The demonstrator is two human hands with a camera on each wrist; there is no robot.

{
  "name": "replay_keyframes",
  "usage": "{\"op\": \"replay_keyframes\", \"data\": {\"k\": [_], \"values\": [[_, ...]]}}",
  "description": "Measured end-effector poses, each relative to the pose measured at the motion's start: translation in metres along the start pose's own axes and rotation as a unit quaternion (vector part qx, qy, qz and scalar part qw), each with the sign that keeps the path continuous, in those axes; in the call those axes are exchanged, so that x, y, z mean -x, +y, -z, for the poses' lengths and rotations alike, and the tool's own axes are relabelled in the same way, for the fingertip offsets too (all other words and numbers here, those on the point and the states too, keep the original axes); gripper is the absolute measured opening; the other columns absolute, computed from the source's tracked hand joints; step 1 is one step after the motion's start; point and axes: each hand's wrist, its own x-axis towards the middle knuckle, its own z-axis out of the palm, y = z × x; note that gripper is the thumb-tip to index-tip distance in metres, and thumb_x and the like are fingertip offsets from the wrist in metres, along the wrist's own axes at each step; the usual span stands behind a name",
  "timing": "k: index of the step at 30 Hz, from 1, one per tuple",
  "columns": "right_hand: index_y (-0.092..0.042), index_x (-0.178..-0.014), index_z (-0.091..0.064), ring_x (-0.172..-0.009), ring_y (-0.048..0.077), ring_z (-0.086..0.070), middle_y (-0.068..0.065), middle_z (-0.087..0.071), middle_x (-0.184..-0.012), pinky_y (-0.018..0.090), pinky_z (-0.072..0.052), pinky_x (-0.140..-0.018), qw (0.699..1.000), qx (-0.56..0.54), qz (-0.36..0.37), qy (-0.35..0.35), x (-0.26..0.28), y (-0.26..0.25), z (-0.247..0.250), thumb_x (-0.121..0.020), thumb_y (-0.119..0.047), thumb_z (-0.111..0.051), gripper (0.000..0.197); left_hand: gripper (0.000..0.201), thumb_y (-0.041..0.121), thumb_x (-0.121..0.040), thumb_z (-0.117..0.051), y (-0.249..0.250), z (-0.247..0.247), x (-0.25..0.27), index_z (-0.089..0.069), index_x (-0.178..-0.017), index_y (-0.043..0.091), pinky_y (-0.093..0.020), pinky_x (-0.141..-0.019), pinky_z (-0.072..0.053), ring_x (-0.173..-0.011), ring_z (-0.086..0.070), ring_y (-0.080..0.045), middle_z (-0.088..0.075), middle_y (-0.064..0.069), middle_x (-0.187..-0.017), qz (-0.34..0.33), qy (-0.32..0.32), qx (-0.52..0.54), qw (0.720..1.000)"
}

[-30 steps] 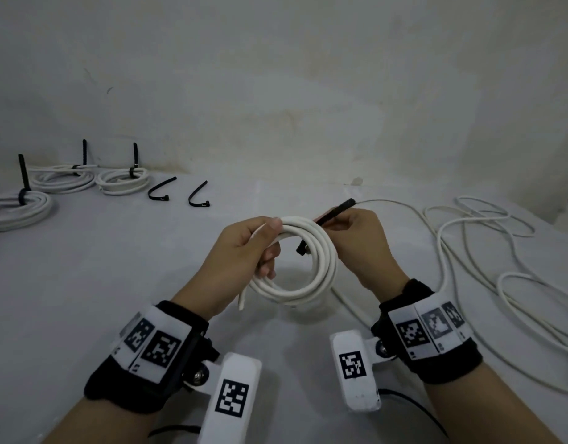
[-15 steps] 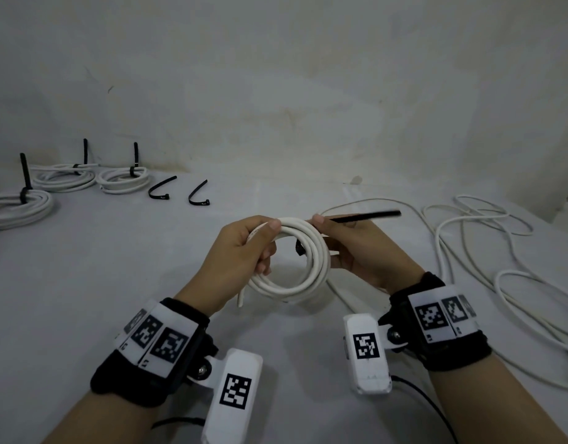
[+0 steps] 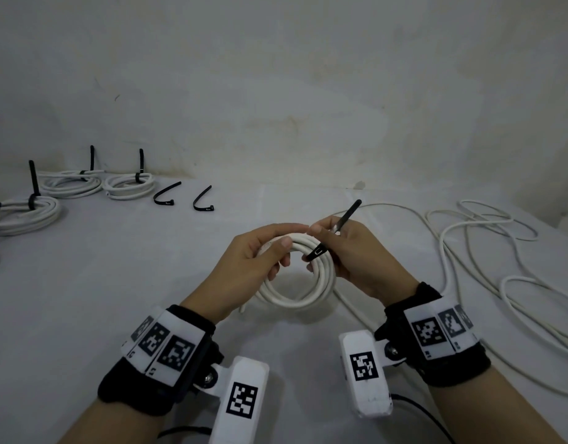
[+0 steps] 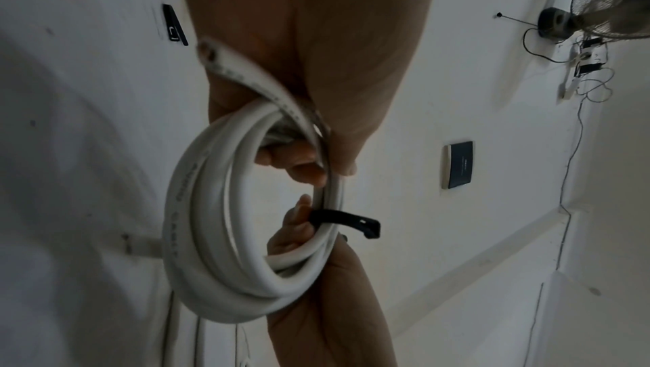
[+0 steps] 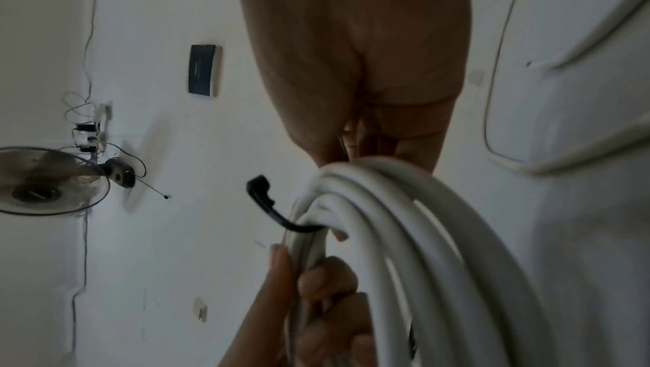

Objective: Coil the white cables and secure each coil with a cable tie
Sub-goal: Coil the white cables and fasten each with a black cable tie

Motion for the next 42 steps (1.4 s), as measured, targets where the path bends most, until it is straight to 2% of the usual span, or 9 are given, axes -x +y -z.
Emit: {"op": "replay_keyframes", "data": {"k": [8, 14, 16, 20, 24, 27, 30, 34, 42], "values": [[-0.001, -0.093, -0.054, -0.051, 0.015, -0.064, 0.012, -0.064, -0.062, 0.021, -0.049, -0.046, 1.000, -0.010, 0.002, 0.013, -0.001, 0.005, -0.007, -0.098, -0.010, -0.051, 0.010, 0.026, 0.016, -0.098, -0.046, 0.004, -0.001, 0.001, -0.066, -0.111, 0.026, -0.017, -0.054, -0.045, -0.050, -0.050, -0.008, -0.067, 0.021, -0.078, -0.042, -0.041, -0.072, 0.996], [-0.008, -0.088, -0.061, -0.057, 0.014, -0.063, 0.005, -0.065, -0.068, 0.024, -0.051, -0.054, 0.995, 0.082, 0.025, 0.053, -0.002, 0.010, -0.013, -0.095, -0.010, -0.055, 0.010, 0.034, 0.036, -0.074, -0.064, 0.004, -0.001, 0.003, -0.069, -0.106, 0.026, -0.021, -0.055, -0.050, -0.062, -0.060, -0.004, -0.072, 0.007, -0.086, -0.022, -0.051, -0.057, 0.997], [-0.011, -0.087, -0.059, -0.065, 0.018, -0.063, 0.007, -0.065, -0.075, 0.029, -0.054, -0.061, 0.993, 0.102, 0.034, 0.056, -0.002, 0.012, -0.017, -0.095, -0.012, -0.055, 0.010, 0.031, 0.036, -0.073, -0.065, 0.004, -0.001, 0.003, -0.070, -0.102, 0.026, -0.022, -0.052, -0.050, -0.063, -0.061, -0.002, -0.072, 0.007, -0.082, -0.020, -0.045, -0.068, 0.996], [-0.006, -0.100, -0.050, -0.057, 0.020, -0.063, 0.012, -0.064, -0.074, 0.031, -0.054, -0.057, 0.993, 0.019, 0.082, 0.087, -0.001, 0.011, -0.022, -0.096, -0.013, -0.054, 0.009, 0.011, 0.020, -0.083, -0.062, 0.005, -0.001, 0.000, -0.070, -0.090, 0.021, -0.021, -0.044, -0.044, -0.046, -0.050, -0.001, -0.063, 0.013, -0.057, -0.034, 0.025, -0.029, 0.999], [-0.010, -0.100, -0.060, -0.068, 0.009, -0.064, 0.008, -0.064, -0.080, 0.020, -0.051, -0.059, 0.973, 0.062, 0.198, 0.102, 0.001, 0.004, -0.018, -0.095, -0.004, -0.054, 0.010, 0.025, 0.032, -0.076, -0.060, 0.009, 0.006, 0.001, -0.071, -0.091, 0.016, -0.020, -0.044, -0.040, -0.044, -0.041, -0.006, -0.056, 0.010, -0.052, -0.025, 0.066, 0.032, 0.997], [-0.013, -0.096, -0.065, -0.079, 0.017, -0.069, 0.008, -0.065, -0.087, 0.024, -0.056, -0.062, 0.963, 0.035, 0.241, 0.115, 0.005, -0.001, -0.019, -0.092, 0.000, -0.057, 0.015, 0.028, 0.033, -0.074, -0.060, 0.011, 0.006, 0.002, -0.071, -0.091, 0.014, -0.018, -0.044, -0.038, -0.043, -0.039, -0.006, -0.054, 0.010, -0.050, -0.015, 0.059, 0.049, 0.997], [-0.012, -0.099, -0.064, -0.080, 0.022, -0.072, 0.008, -0.067, -0.086, 0.035, -0.060, -0.069, 0.959, -0.014, 0.255, 0.124, 0.008, -0.003, -0.022, -0.089, 0.006, -0.059, 0.021, 0.025, 0.030, -0.073, -0.061, 0.012, 0.002, 0.003, -0.071, -0.089, 0.014, -0.018, -0.044, -0.038, -0.042, -0.039, -0.005, -0.054, 0.010, -0.049, -0.015, 0.053, 0.055, 0.997], [-0.010, -0.089, -0.056, -0.073, 0.025, -0.072, 0.013, -0.068, -0.084, 0.037, -0.060, -0.064, 0.952, -0.042, 0.265, 0.147, 0.010, -0.005, -0.020, -0.084, 0.011, -0.062, 0.023, 0.027, 0.030, -0.073, -0.061, 0.014, 0.003, 0.003, -0.071, -0.091, 0.012, -0.018, -0.044, -0.039, -0.043, -0.040, -0.005, -0.055, 0.009, -0.050, -0.027, 0.054, 0.068, 0.996], [-0.002, -0.081, -0.071, -0.067, 0.016, -0.071, 0.002, -0.072, -0.069, 0.023, -0.055, -0.066, 0.954, 0.051, 0.282, 0.086, 0.009, -0.003, -0.014, -0.078, 0.014, -0.066, 0.017, 0.022, 0.029, -0.072, -0.063, 0.015, 0.005, 0.004, -0.074, -0.084, 0.014, -0.019, -0.043, -0.039, -0.041, -0.038, -0.007, -0.052, 0.004, -0.051, -0.014, 0.053, 0.095, 0.994]]}}
